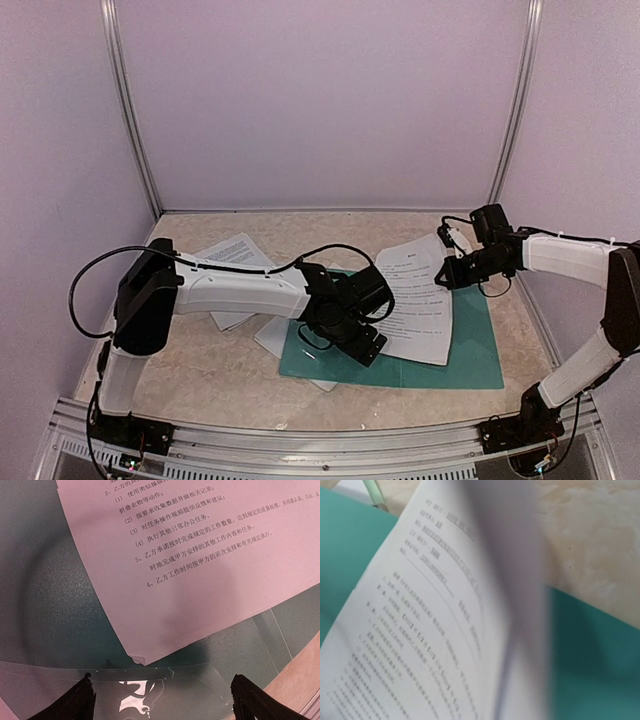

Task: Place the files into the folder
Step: Insert the folder to form pockets on the folder.

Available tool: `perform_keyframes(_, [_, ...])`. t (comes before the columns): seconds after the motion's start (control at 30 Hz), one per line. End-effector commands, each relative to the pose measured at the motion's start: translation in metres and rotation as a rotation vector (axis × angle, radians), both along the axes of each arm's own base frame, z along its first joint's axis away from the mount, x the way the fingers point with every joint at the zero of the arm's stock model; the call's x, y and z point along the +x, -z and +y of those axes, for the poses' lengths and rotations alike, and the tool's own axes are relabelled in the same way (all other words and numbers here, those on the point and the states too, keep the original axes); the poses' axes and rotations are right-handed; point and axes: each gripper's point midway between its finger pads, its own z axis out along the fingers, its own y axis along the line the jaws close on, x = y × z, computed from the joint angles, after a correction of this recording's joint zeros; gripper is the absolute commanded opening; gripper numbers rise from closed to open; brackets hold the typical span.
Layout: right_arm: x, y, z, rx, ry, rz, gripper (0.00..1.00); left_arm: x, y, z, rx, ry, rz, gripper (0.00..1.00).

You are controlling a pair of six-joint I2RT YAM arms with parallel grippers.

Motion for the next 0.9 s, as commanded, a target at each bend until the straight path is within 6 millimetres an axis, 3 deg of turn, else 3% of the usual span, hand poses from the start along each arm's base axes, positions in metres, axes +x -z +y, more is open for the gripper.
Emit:
perform_keyframes(0.0, [-0.005, -0.005, 0.000, -0.008, -0.005, -0.005, 0.00, -0.016, 0.014, 0.010, 0.034, -0.101, 0.112, 0.98])
perform_keyframes(0.53, [-0.005, -0.010, 0.004, 0.001, -0.020, -0.019, 0.00, -0.025, 0.050, 0.015, 0.139, -0.133, 0.184, 0.99])
perform_keyframes(0.87, [-0.009, -0.010, 0.006, -0.005, -0.030, -0.019, 0.00, -0.032, 0.060, 0.025, 0.203, -0.136, 0.147, 0.81])
